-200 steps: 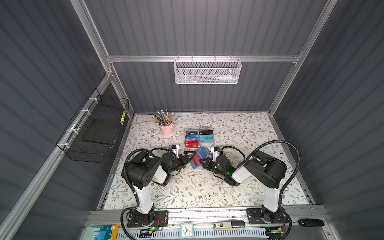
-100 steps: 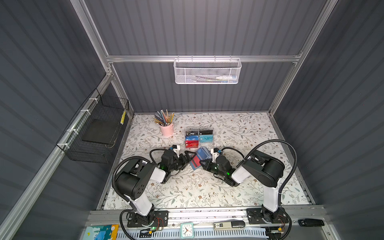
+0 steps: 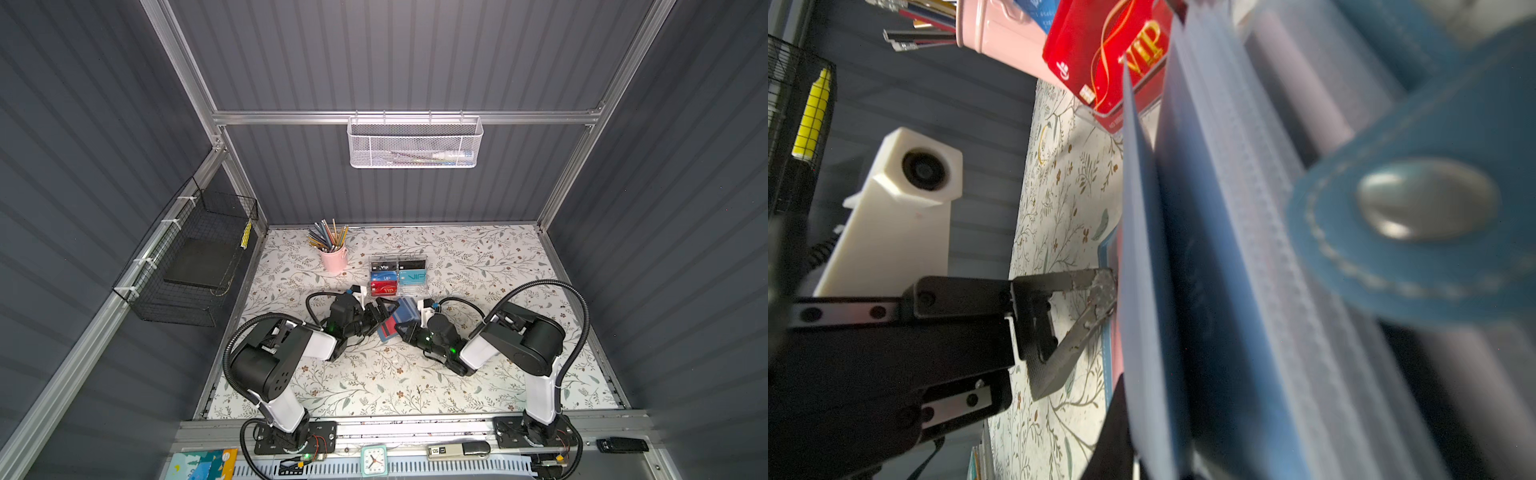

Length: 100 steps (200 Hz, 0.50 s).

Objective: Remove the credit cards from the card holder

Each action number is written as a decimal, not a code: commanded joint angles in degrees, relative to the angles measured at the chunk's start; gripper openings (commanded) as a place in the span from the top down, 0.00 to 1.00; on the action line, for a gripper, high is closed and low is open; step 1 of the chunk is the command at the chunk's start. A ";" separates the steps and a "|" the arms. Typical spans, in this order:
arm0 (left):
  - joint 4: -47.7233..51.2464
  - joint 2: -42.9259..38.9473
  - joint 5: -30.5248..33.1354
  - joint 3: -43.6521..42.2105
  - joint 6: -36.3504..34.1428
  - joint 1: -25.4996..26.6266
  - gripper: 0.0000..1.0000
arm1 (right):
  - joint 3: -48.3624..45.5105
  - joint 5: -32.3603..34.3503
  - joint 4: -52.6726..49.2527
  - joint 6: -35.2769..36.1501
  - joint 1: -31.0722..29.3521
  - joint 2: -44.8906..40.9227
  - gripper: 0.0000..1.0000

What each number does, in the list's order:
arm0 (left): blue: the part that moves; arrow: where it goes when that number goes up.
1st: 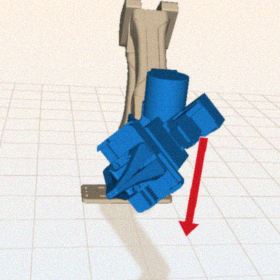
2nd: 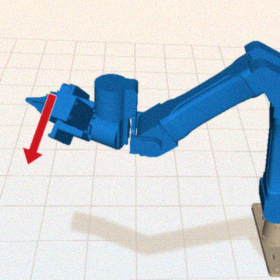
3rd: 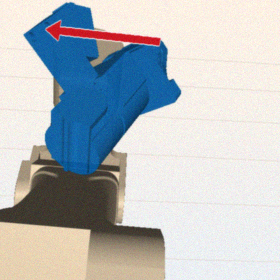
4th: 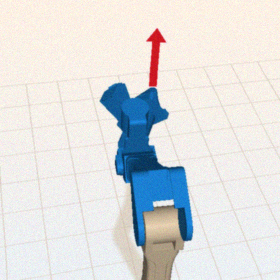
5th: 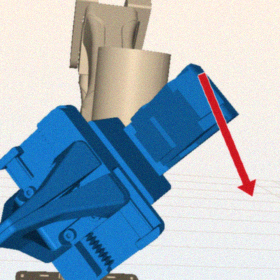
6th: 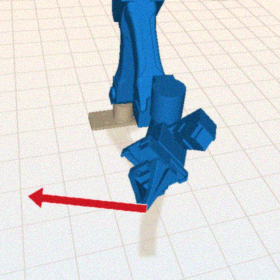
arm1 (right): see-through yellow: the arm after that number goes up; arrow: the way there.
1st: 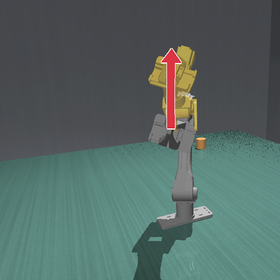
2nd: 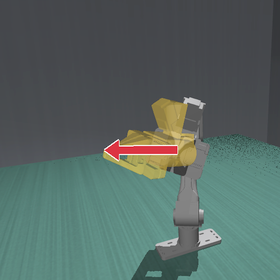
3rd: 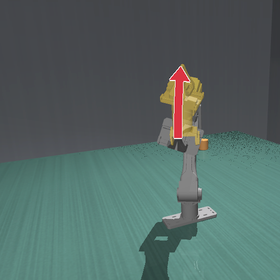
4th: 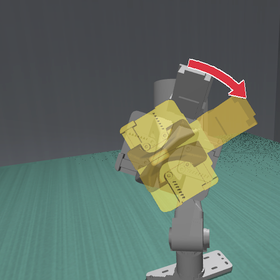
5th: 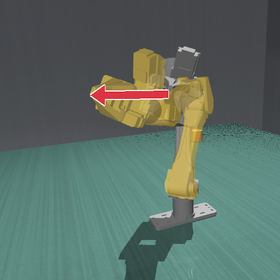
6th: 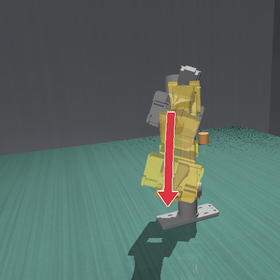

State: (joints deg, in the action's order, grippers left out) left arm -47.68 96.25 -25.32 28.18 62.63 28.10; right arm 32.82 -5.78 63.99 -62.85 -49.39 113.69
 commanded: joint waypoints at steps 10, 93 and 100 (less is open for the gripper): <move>5.02 -1.25 0.88 1.36 -2.00 0.30 0.00 | 1.14 -0.81 -5.60 1.60 -1.26 0.97 0.94; 7.95 -0.48 1.68 4.79 -3.08 1.52 0.00 | 1.34 -2.59 -6.31 3.87 -1.24 0.88 0.94; 7.95 -0.14 1.68 5.22 -3.05 1.69 0.00 | 1.54 -2.66 -6.62 4.05 -1.24 0.77 0.94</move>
State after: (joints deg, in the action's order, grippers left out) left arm -41.56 95.11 -24.21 31.33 61.04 28.95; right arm 33.89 -6.66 61.84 -60.77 -50.02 113.62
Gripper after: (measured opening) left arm 0.998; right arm 0.064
